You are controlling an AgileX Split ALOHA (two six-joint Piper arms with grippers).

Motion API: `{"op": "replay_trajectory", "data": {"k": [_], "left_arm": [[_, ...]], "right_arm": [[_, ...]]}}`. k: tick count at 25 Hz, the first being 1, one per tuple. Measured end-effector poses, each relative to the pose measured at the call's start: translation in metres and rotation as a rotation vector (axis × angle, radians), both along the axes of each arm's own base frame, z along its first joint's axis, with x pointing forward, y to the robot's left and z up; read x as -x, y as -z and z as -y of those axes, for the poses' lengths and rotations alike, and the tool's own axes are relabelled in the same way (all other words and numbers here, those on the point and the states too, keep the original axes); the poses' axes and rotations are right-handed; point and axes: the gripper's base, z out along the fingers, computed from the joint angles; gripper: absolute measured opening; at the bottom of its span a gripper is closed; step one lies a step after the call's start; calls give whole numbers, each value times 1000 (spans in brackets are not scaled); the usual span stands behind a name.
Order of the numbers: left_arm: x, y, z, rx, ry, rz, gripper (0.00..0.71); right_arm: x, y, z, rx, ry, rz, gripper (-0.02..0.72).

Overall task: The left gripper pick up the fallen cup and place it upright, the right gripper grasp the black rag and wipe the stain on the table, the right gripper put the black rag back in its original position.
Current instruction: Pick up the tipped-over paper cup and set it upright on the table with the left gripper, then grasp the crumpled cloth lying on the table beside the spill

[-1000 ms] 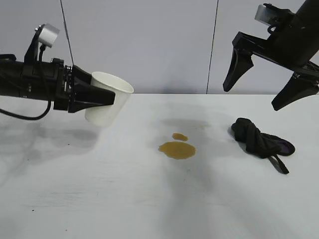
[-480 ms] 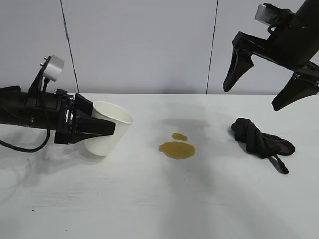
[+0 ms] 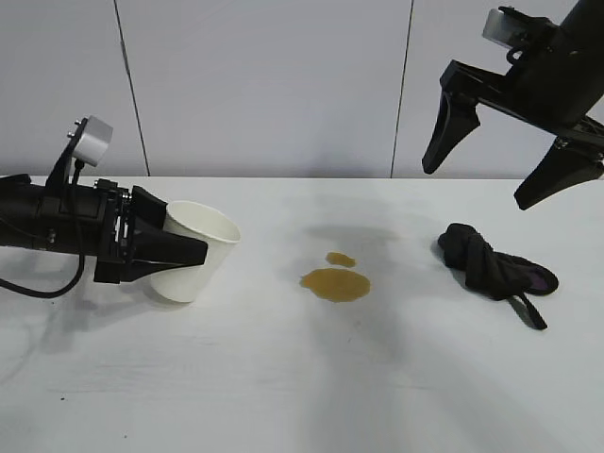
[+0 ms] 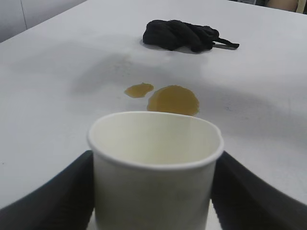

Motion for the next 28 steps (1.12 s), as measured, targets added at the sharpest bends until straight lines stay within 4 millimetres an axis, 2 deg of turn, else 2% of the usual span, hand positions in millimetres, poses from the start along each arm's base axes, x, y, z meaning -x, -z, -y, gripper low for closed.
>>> {"op": "replay_trajectory", "data": {"k": [3,7,10,13,19,25,28], "left_arm": [[0,0,0,-1,1,2,616],[0,0,0,-1,3,-1,668],[0,-1,0,20,-22,-80,687],[0,-10,-1,43,-48,-163,692],[0,-59,-2,36,-68,-162,693],[2,-104,-11,-83,-286,-276,694],[8,-122,-7,-123,-366,-348,694]], "right_arm": [[0,0,0,0,0,0,694],[0,0,0,0,0,0,694],[0,0,0,0,-2,-4,694],[1,0,0,-1,-6,-15,694],[2,1,0,-2,-9,-22,694],[3,1,-1,-3,-12,-30,694],[3,1,-1,-3,-14,-34,694]]}}
